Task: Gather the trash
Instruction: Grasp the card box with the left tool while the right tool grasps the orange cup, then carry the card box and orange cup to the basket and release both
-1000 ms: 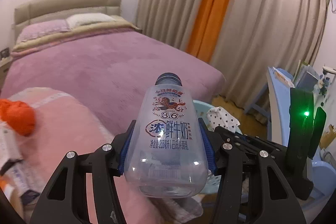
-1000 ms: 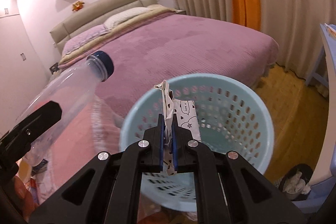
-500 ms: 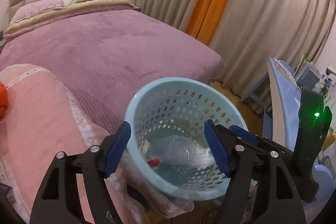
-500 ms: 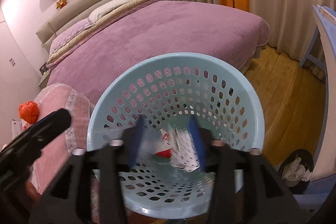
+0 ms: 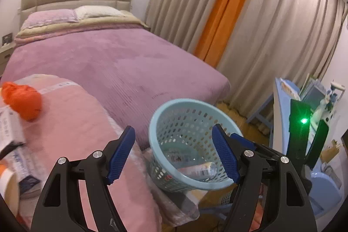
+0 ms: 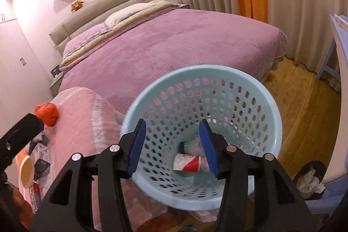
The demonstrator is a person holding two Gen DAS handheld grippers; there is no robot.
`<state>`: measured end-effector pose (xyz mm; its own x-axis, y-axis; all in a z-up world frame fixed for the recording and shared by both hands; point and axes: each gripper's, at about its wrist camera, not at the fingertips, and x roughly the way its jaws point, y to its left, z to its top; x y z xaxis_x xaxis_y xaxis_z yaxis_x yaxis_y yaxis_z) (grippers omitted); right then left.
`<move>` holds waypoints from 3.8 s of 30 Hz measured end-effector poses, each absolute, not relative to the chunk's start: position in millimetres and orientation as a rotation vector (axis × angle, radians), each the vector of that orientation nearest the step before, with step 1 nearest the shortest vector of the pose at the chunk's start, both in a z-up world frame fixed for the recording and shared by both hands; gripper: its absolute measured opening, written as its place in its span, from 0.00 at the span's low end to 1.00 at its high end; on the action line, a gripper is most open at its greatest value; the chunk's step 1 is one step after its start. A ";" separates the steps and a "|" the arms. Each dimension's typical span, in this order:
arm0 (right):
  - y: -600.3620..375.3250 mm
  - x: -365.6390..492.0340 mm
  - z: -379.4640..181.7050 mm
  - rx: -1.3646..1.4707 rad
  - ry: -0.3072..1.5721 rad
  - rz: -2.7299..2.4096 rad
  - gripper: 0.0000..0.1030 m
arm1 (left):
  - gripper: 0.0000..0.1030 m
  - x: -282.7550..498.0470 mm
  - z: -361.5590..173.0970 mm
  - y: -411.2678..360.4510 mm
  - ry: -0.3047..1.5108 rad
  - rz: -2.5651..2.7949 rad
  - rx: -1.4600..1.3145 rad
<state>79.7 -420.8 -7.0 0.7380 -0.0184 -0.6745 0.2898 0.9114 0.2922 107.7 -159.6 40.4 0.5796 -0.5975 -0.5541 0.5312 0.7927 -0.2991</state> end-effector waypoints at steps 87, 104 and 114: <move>25.6 93.4 11.3 -0.165 0.759 0.607 0.40 | 0.61 -7.8 -20.0 238.4 0.752 0.162 -0.360; 24.6 111.0 -10.2 -0.007 0.868 0.681 0.32 | 0.61 -8.2 -13.3 234.6 0.735 0.133 -0.339; -39.9 89.3 27.3 0.099 0.749 0.650 0.28 | 0.61 -0.1 19.9 185.0 0.663 0.020 -0.269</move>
<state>89.3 -39.9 27.3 0.5476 0.5816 -0.6016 -0.5134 0.8012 0.3074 -0.1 185.0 19.9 0.7892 -0.0672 -0.6104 -0.1037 0.9652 -0.2403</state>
